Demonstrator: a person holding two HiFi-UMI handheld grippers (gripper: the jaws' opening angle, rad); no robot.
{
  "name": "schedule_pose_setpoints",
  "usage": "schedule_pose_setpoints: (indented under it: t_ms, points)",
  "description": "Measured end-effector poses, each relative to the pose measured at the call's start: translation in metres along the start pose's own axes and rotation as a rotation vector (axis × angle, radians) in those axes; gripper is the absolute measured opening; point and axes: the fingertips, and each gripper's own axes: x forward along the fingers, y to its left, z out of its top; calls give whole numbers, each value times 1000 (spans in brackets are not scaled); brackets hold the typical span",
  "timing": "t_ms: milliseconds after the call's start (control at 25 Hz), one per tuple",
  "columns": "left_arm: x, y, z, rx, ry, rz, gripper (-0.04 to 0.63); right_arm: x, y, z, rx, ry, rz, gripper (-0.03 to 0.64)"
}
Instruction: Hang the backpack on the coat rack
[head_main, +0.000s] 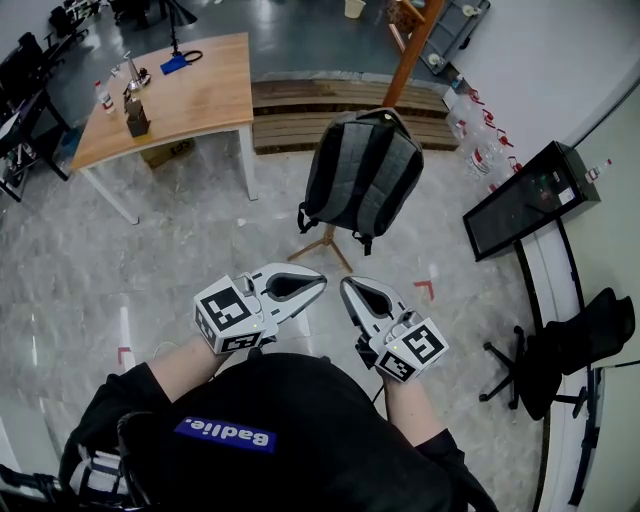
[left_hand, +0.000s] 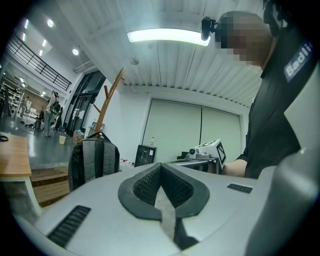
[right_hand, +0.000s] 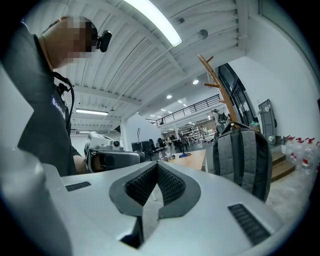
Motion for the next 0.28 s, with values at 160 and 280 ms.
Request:
schedule_pose_setpoints:
  t_ms: [160,280]
  points:
    - [-1,-2,-5,1,26,6,9,-1,3,-1,-10,10,-3,5]
    - [-2,-5,-8,-4,33,8,9,-3,5,-1,-7,10,-4,5]
